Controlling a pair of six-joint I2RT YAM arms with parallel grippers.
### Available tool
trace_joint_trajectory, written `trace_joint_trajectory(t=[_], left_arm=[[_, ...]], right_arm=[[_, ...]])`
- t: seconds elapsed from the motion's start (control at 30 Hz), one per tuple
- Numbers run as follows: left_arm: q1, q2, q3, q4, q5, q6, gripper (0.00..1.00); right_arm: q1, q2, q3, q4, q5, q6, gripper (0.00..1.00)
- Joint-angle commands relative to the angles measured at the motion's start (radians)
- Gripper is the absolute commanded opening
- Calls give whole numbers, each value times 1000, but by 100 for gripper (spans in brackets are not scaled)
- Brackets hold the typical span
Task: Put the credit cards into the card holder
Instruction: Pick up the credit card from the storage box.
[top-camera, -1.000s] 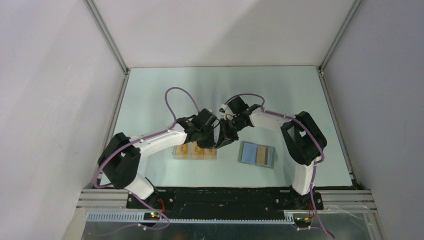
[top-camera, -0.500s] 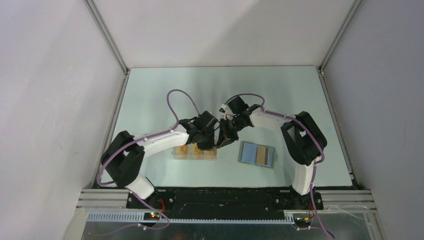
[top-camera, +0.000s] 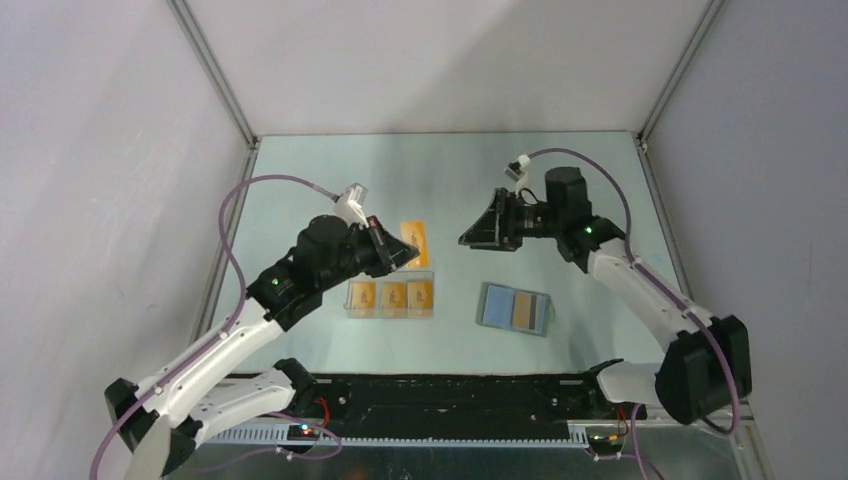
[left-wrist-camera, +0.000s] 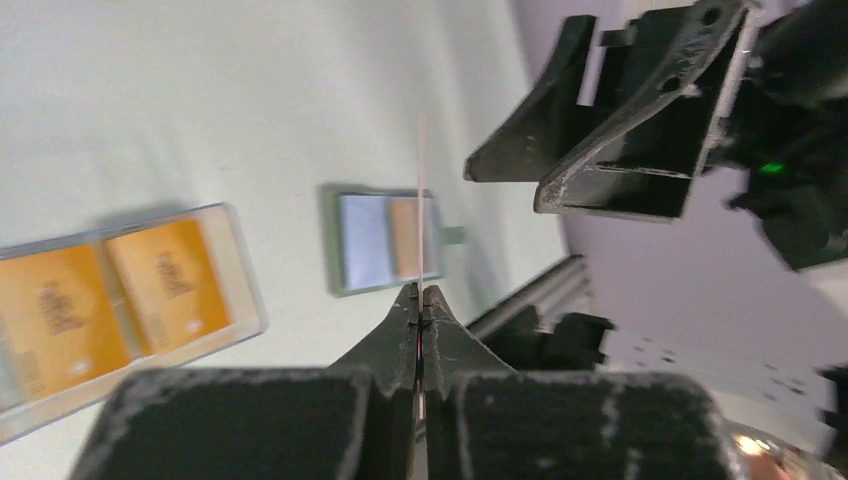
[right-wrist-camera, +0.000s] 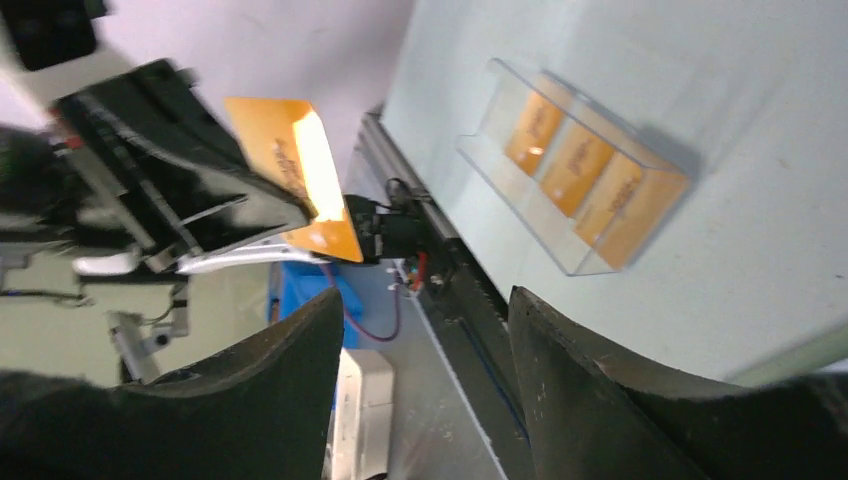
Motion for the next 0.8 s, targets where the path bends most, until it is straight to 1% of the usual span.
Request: trace_joint_trajectory(t=[0.0, 0.03, 0.07, 0.1, 0.17, 0.23, 0.27, 0.3, 0.37, 0.43, 0.6, 0.73, 0.77], left_arm=[[18, -36, -102, 388, 234, -121, 0], [20, -35, -140, 453, 264, -172, 0], [19, -30, -151, 554, 310, -194, 0], [17, -19, -160, 582, 335, -215, 0], [15, -6, -154, 612, 358, -216, 0], [14, 1, -157, 654, 385, -223, 0], [14, 8, -153, 674, 395, -225, 0], [14, 12, -151, 679, 414, -225, 0], [13, 22, -144, 681, 433, -225, 0], [12, 25, -147, 680, 437, -226, 0], [11, 14, -160, 682, 435, -231, 0], [12, 13, -166, 684, 424, -236, 0], [12, 16, -166, 687, 422, -237, 0]], right_arm=[[-42, -92, -90, 287, -219, 168, 65], [-40, -111, -93, 304, -244, 181, 65], [-34, -121, -98, 345, -254, 211, 65], [-31, -138, -101, 367, -269, 228, 64], [-23, -153, -111, 472, -279, 290, 64], [-14, -149, -113, 541, -283, 350, 60], [-7, -137, -114, 564, -286, 388, 56], [-4, -132, -113, 607, -289, 425, 50], [6, -114, -113, 670, -287, 470, 43], [15, -99, -112, 711, -281, 502, 38], [25, -82, -111, 753, -278, 532, 31], [39, -76, -112, 786, -285, 555, 29], [49, -70, -111, 791, -287, 565, 27]])
